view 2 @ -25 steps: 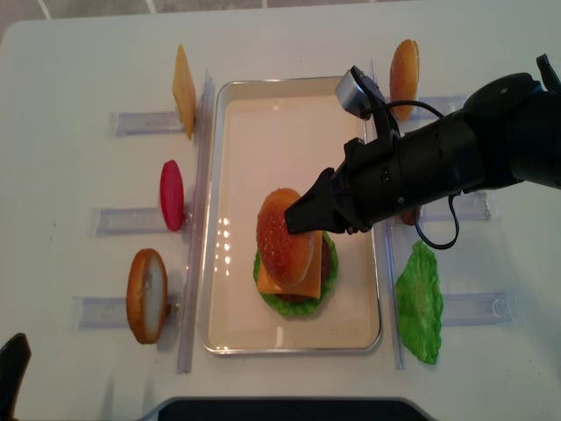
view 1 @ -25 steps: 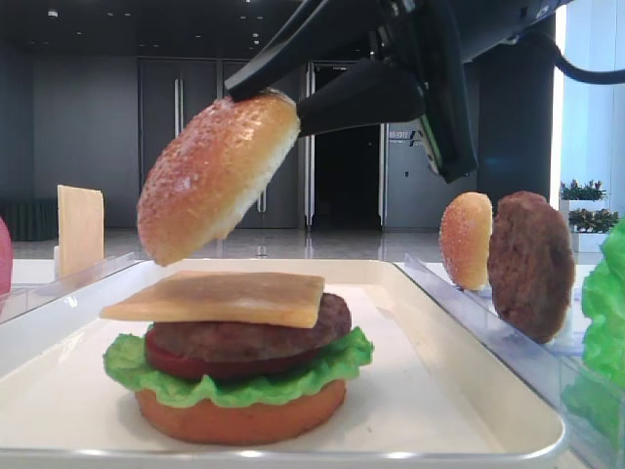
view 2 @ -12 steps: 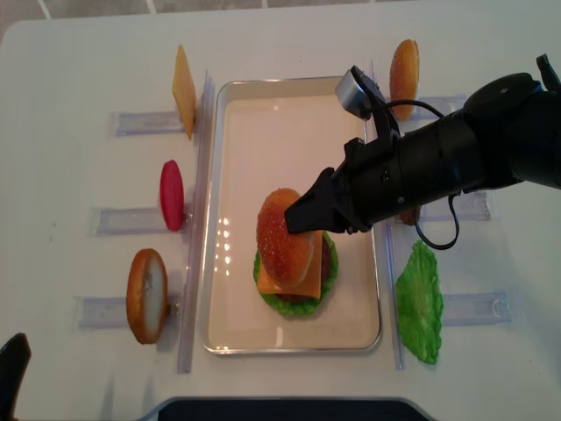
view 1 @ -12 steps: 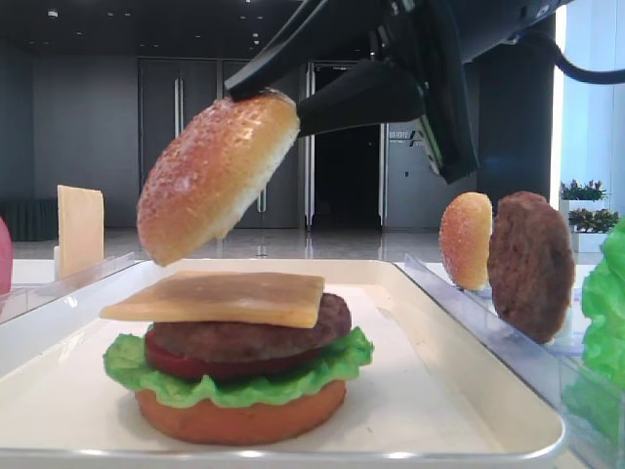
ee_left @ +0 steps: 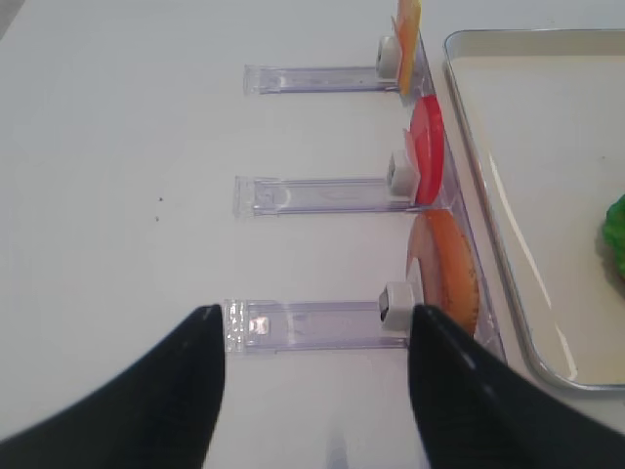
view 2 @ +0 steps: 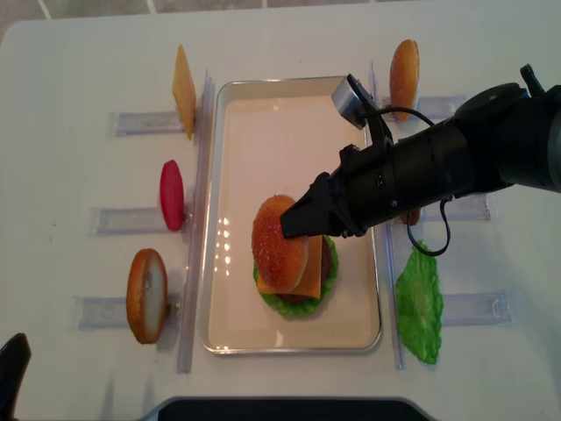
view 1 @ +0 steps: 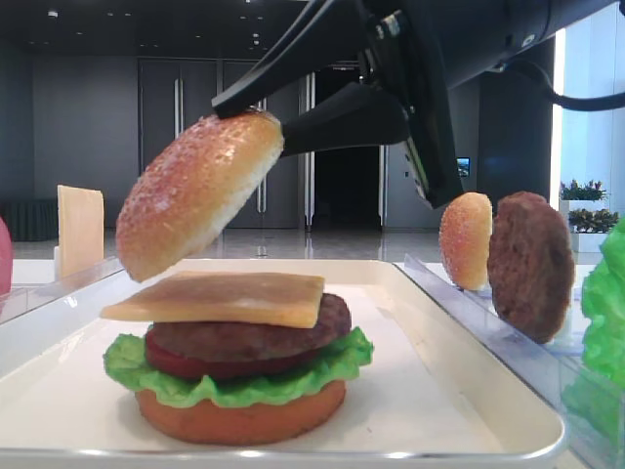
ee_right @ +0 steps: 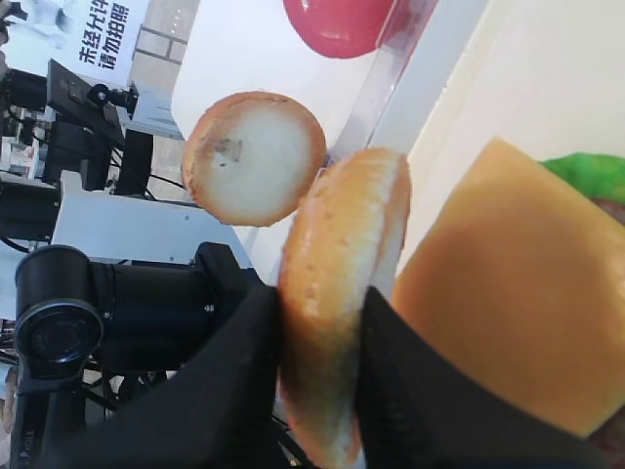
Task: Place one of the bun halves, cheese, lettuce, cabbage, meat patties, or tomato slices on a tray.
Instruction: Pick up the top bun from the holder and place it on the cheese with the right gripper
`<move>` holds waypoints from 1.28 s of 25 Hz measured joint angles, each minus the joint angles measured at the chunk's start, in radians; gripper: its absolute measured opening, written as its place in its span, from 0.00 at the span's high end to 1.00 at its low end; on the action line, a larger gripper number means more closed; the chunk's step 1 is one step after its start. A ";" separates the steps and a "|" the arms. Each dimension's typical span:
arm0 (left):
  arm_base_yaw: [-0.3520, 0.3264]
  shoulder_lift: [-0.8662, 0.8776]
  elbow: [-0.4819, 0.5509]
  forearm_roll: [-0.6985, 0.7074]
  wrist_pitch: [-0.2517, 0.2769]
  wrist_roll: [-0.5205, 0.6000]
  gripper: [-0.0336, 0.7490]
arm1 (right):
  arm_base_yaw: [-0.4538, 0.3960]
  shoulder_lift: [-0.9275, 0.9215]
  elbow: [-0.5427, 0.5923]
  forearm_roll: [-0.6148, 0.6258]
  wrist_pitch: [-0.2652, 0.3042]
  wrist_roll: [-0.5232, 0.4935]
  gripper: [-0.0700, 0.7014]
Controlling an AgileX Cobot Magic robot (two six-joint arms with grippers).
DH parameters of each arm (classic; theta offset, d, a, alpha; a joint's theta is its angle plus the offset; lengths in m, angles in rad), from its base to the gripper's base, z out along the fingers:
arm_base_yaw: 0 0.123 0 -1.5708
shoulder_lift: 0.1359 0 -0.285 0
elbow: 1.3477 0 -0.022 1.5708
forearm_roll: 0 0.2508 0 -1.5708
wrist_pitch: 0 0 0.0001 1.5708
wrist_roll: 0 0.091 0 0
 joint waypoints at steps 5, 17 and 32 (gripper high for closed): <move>0.000 0.000 0.000 0.000 0.000 0.000 0.38 | 0.000 0.010 0.000 0.006 -0.002 -0.002 0.65; 0.000 0.000 0.000 0.000 0.000 0.000 0.38 | 0.000 0.018 0.000 -0.005 -0.019 -0.015 0.65; 0.000 0.000 0.000 0.000 0.000 0.000 0.38 | 0.000 0.018 0.000 -0.022 -0.022 -0.016 0.65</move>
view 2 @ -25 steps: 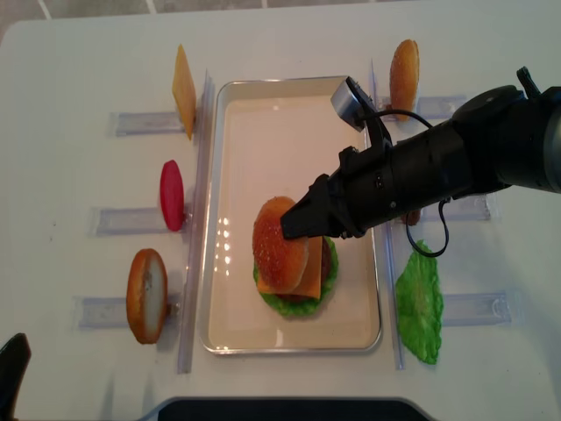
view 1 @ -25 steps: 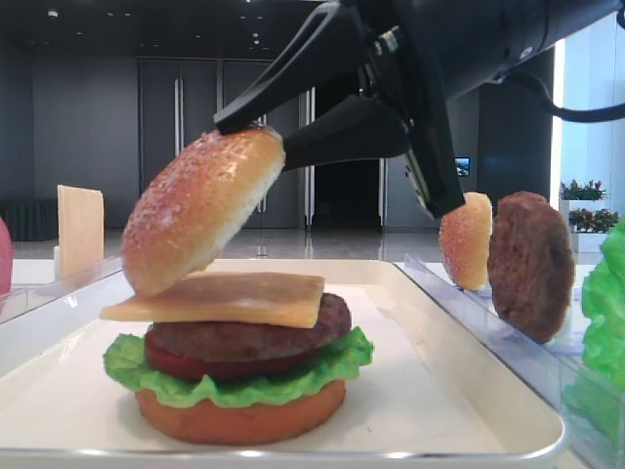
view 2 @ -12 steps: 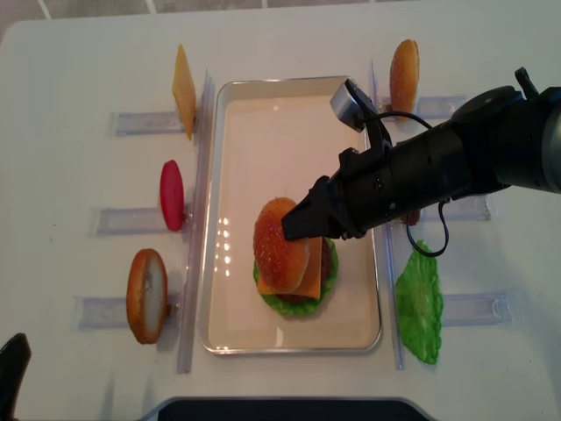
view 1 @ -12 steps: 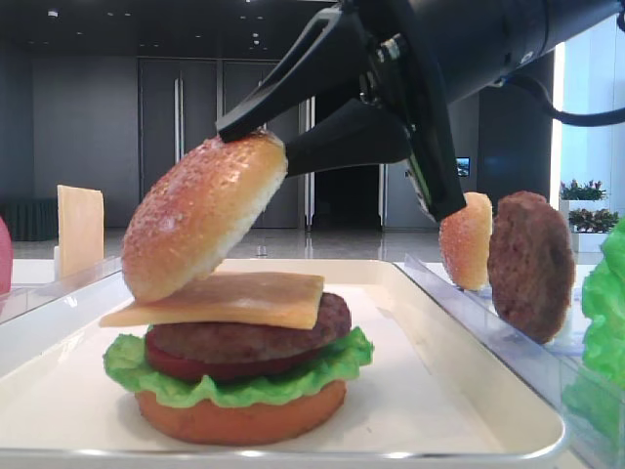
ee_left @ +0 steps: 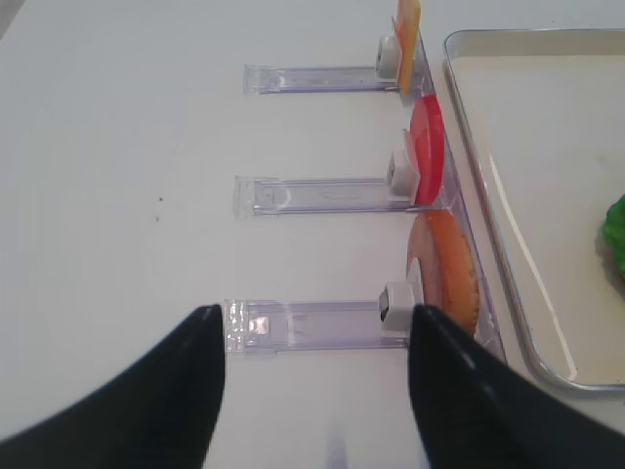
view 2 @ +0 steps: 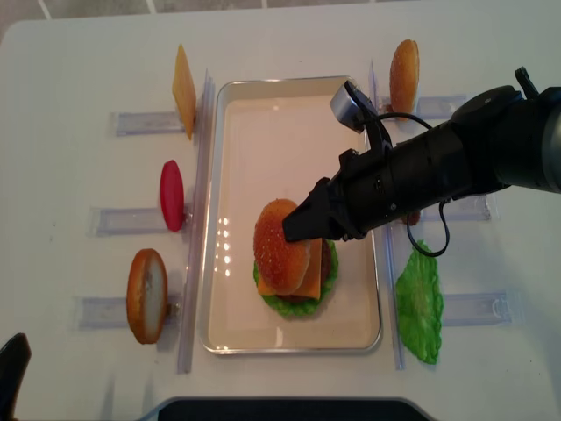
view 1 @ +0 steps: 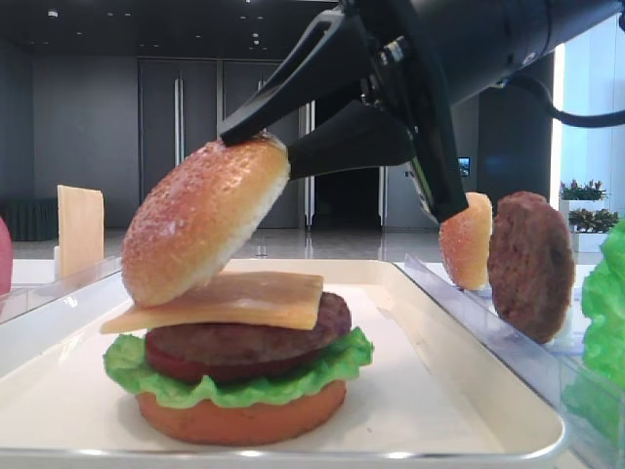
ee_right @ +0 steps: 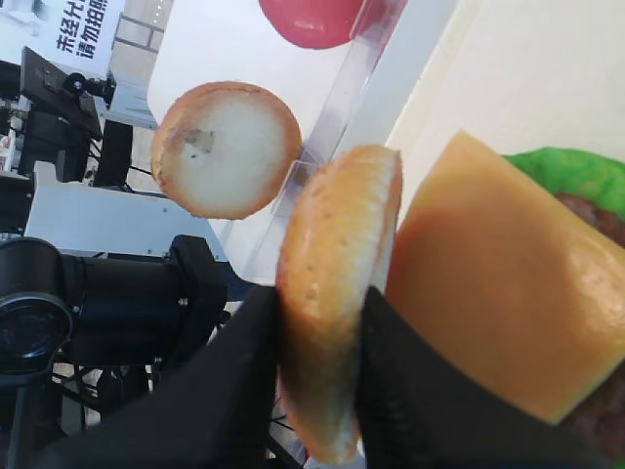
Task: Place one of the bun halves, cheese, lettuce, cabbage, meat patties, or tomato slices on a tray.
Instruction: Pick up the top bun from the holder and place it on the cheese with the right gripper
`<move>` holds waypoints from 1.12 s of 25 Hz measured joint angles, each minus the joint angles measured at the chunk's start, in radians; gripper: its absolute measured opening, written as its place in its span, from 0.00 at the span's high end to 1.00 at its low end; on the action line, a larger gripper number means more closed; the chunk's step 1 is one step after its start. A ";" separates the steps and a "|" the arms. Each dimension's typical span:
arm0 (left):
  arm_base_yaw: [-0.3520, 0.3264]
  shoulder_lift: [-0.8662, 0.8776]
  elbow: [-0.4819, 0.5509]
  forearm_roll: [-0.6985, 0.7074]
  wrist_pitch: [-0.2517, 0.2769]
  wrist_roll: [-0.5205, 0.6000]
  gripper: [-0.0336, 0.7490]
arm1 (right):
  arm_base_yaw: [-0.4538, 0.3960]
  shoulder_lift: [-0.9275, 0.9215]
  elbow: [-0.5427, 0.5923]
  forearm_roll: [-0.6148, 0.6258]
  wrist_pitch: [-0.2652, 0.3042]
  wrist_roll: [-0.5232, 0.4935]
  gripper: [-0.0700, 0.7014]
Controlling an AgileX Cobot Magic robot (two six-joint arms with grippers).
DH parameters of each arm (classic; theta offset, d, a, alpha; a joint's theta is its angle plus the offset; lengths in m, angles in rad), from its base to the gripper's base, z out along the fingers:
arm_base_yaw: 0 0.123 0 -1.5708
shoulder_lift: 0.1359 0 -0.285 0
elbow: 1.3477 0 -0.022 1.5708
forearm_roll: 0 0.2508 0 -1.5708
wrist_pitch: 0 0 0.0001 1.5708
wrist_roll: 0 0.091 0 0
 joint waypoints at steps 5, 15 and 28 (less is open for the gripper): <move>0.000 0.000 0.000 0.000 0.000 0.000 0.38 | 0.000 0.000 0.000 -0.014 0.002 0.001 0.65; 0.000 0.000 0.000 0.000 0.000 0.000 0.38 | 0.000 0.000 0.000 -0.042 0.003 0.001 0.63; 0.000 0.000 0.000 0.000 0.000 0.000 0.38 | 0.000 0.000 0.000 -0.120 -0.039 0.001 0.50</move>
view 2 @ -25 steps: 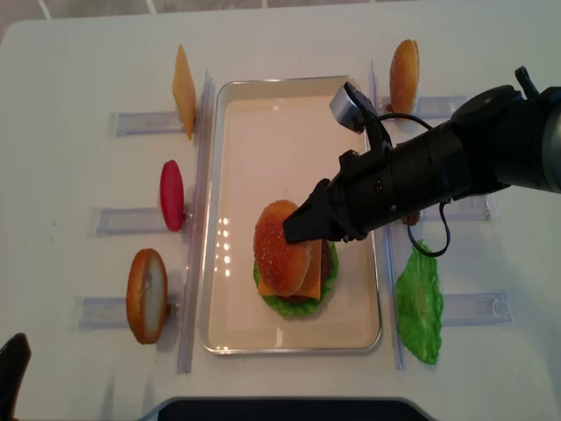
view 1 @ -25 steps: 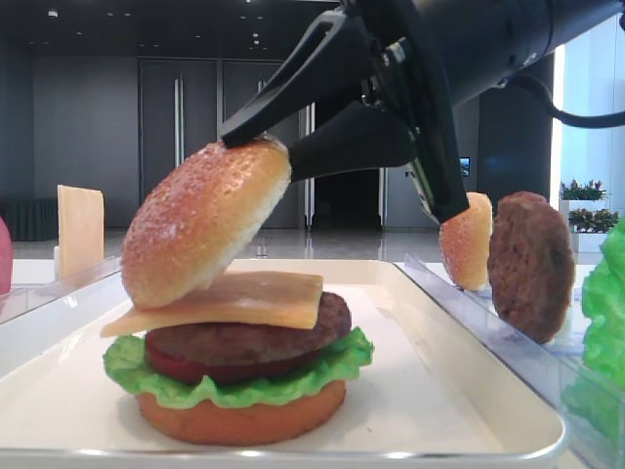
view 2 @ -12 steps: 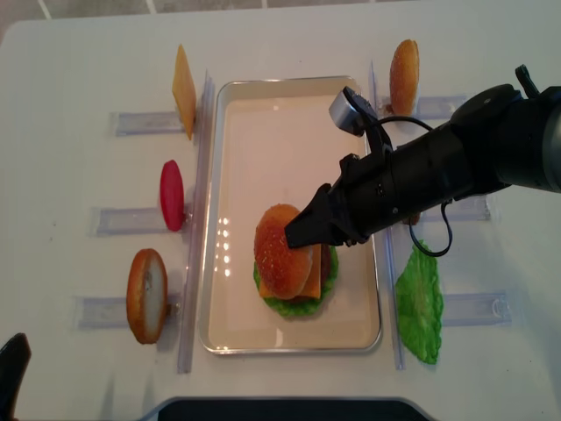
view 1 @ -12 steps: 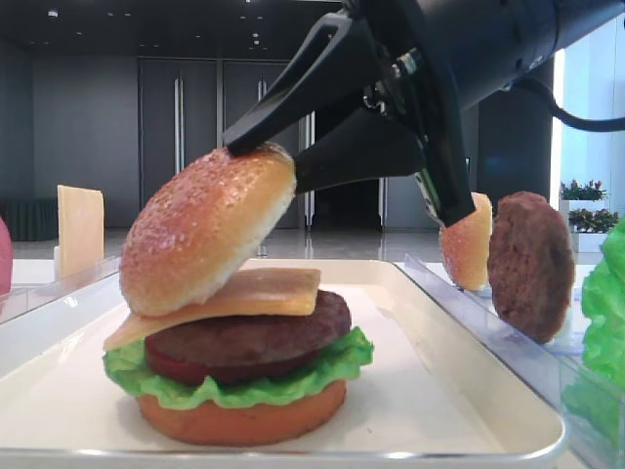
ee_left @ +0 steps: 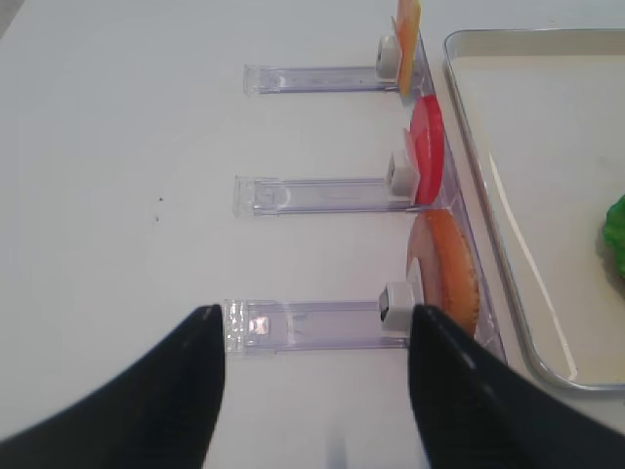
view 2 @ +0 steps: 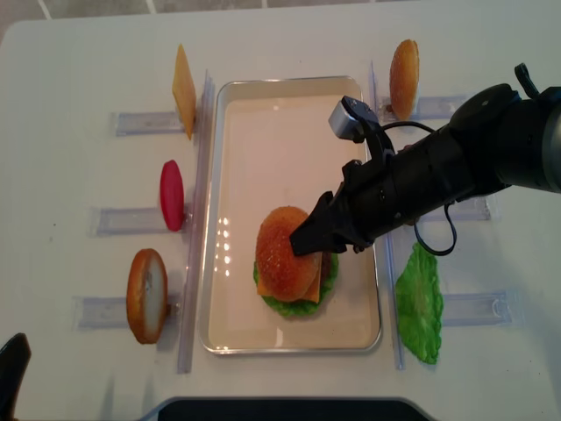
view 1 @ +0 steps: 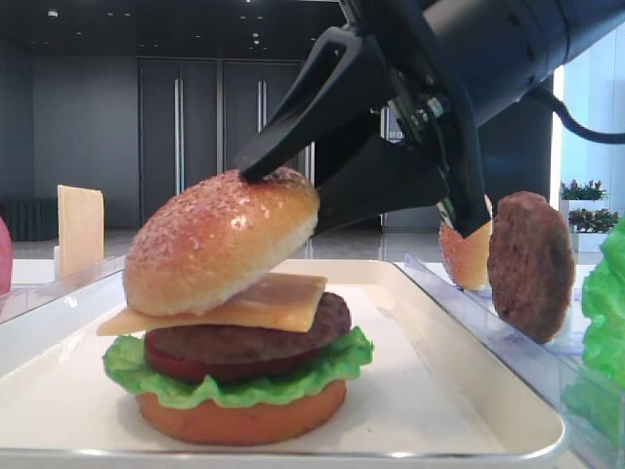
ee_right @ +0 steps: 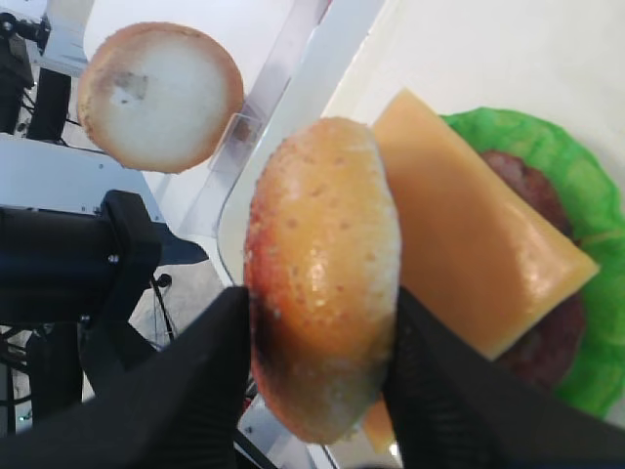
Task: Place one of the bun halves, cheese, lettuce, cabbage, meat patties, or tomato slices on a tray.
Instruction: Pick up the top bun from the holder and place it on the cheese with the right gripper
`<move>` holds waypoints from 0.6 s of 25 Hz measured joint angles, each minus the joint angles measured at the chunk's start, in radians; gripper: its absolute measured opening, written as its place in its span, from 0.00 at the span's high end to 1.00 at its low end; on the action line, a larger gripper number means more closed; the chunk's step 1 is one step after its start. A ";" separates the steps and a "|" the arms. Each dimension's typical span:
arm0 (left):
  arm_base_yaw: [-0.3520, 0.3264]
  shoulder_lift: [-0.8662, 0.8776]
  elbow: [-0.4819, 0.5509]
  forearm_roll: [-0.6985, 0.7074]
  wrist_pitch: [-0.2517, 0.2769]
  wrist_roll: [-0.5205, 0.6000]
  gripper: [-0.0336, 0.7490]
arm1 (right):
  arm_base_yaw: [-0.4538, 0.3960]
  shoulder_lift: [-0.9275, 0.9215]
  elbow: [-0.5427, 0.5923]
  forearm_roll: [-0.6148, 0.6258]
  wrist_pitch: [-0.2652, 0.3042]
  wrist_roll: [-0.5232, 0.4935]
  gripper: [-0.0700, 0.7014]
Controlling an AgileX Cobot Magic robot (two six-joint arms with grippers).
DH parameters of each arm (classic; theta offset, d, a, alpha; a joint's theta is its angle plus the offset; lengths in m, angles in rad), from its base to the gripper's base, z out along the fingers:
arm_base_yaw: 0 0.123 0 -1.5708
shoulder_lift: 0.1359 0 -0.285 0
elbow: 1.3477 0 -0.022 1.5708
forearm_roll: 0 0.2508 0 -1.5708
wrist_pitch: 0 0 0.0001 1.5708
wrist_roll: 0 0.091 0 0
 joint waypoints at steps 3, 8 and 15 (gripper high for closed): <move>0.000 0.000 0.000 0.000 0.000 0.000 0.38 | 0.000 0.000 0.000 -0.016 -0.011 0.000 0.44; 0.000 0.000 0.000 0.000 0.000 0.000 0.38 | 0.000 0.000 0.000 -0.028 -0.022 0.000 0.35; 0.000 0.000 0.000 0.000 0.000 0.000 0.38 | 0.000 0.000 0.000 -0.052 -0.035 0.015 0.21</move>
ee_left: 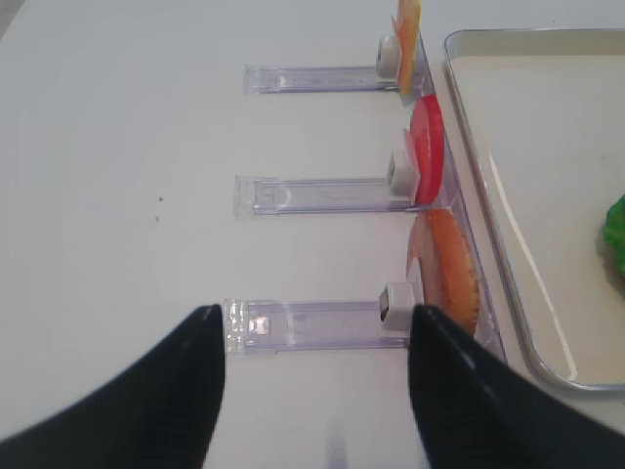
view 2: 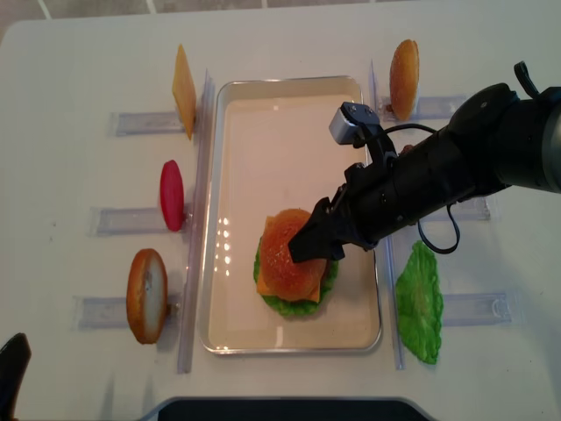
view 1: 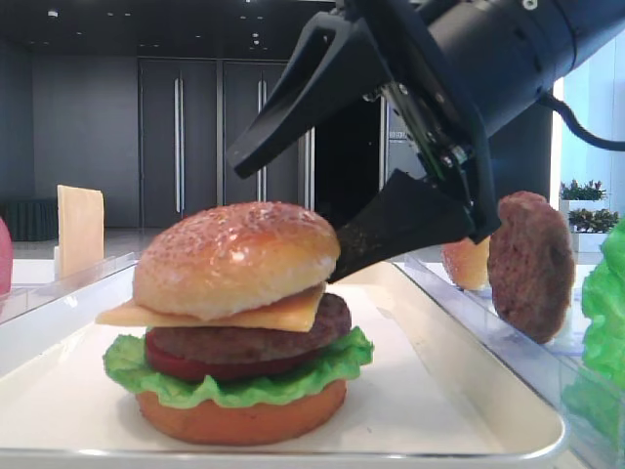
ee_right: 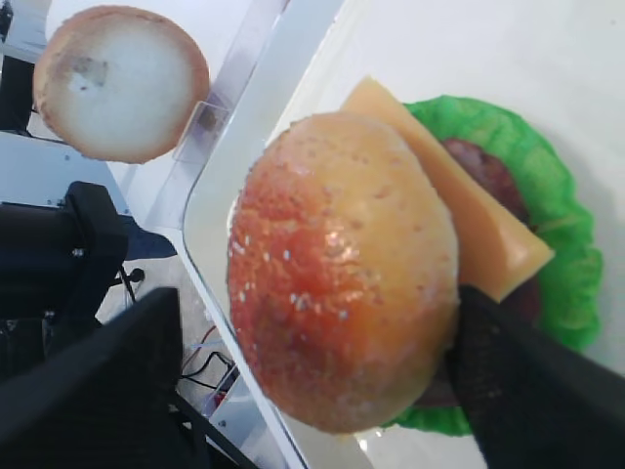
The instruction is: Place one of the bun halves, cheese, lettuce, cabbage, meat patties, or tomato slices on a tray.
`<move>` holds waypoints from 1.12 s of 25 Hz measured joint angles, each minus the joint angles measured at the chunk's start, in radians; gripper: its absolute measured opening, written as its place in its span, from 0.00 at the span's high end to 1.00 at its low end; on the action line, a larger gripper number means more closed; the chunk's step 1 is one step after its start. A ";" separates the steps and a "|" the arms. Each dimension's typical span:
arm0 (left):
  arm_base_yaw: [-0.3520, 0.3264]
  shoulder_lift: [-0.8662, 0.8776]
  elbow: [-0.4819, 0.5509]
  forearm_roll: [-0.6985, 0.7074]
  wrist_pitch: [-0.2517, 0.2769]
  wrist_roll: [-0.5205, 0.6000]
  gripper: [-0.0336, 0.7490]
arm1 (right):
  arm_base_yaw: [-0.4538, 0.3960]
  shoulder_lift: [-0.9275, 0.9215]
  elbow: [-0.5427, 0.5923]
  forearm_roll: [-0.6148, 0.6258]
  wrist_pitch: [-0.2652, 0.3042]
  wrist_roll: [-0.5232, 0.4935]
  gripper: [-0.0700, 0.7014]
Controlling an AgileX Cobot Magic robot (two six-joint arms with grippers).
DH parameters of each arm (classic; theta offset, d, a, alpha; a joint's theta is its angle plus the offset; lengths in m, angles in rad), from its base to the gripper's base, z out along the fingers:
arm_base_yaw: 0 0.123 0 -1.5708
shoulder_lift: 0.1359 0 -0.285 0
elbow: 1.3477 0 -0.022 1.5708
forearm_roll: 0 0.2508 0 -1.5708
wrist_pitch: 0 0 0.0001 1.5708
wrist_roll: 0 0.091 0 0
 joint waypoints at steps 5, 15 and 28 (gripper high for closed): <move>0.000 0.000 0.000 0.000 0.000 0.000 0.38 | 0.000 -0.016 0.000 -0.054 -0.051 0.052 0.14; 0.000 0.000 0.000 0.000 0.000 0.000 0.38 | 0.000 -0.194 0.000 -0.234 -0.144 0.197 0.13; 0.000 0.000 0.000 0.000 0.000 0.000 0.38 | 0.000 -0.420 -0.056 -0.827 -0.114 0.729 0.13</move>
